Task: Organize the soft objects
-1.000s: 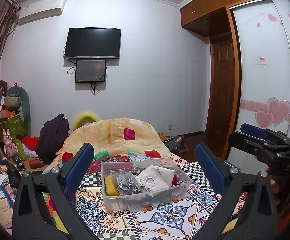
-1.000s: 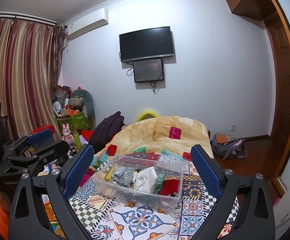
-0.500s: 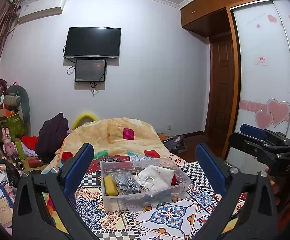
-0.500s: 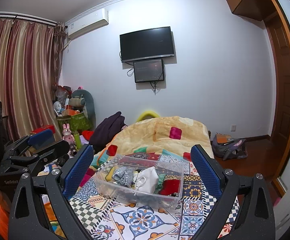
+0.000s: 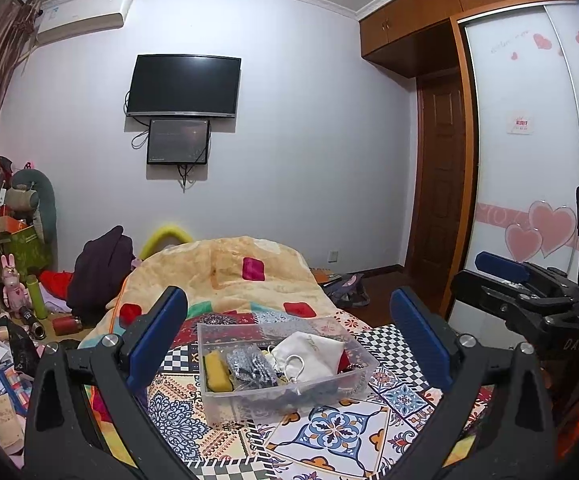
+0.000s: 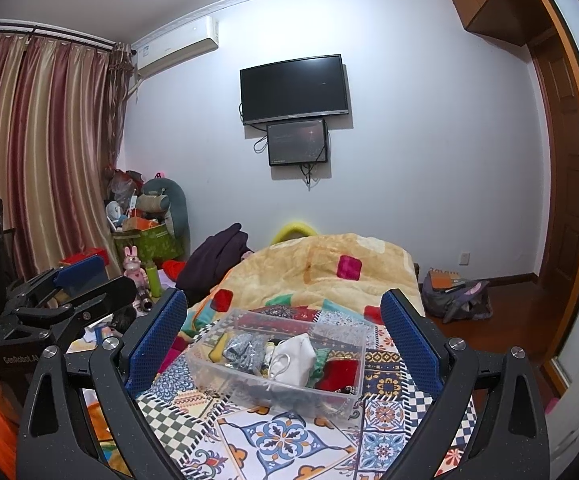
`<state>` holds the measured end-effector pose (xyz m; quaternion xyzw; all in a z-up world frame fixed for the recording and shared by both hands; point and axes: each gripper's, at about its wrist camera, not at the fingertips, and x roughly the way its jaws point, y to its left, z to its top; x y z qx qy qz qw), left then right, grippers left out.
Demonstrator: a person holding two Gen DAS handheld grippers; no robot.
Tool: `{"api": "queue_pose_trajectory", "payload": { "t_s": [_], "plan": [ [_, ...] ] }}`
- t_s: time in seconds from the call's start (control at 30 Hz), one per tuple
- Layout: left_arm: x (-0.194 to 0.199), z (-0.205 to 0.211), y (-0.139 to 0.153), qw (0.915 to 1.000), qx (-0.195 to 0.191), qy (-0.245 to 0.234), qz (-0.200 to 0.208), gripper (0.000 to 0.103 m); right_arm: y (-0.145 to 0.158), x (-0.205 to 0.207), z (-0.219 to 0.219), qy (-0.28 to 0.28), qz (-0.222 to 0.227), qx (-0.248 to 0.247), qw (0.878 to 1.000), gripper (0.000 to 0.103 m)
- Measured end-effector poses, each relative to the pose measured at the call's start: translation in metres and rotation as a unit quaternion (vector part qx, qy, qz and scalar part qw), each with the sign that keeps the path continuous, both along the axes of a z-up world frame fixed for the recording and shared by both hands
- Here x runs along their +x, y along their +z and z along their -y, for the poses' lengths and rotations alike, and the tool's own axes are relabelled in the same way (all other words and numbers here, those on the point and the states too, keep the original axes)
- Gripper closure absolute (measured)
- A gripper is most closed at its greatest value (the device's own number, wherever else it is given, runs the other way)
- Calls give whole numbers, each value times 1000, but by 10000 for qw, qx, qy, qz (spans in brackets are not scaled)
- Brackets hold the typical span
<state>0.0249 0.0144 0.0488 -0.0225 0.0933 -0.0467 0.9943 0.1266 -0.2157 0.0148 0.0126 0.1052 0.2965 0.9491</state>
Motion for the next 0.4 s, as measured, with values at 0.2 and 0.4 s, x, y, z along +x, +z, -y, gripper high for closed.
{"api": "queue_pose_trajectory", "payload": {
  "t_s": [0.2,0.4],
  "plan": [
    [-1,0,0,10000,7,-26,-9,0,-1,2,0,4,-30,1,10000,0],
    [0,-1,-2,10000,-18,-39,-78,0,-3,5,2,19,-80,14,10000,0]
  ]
}}
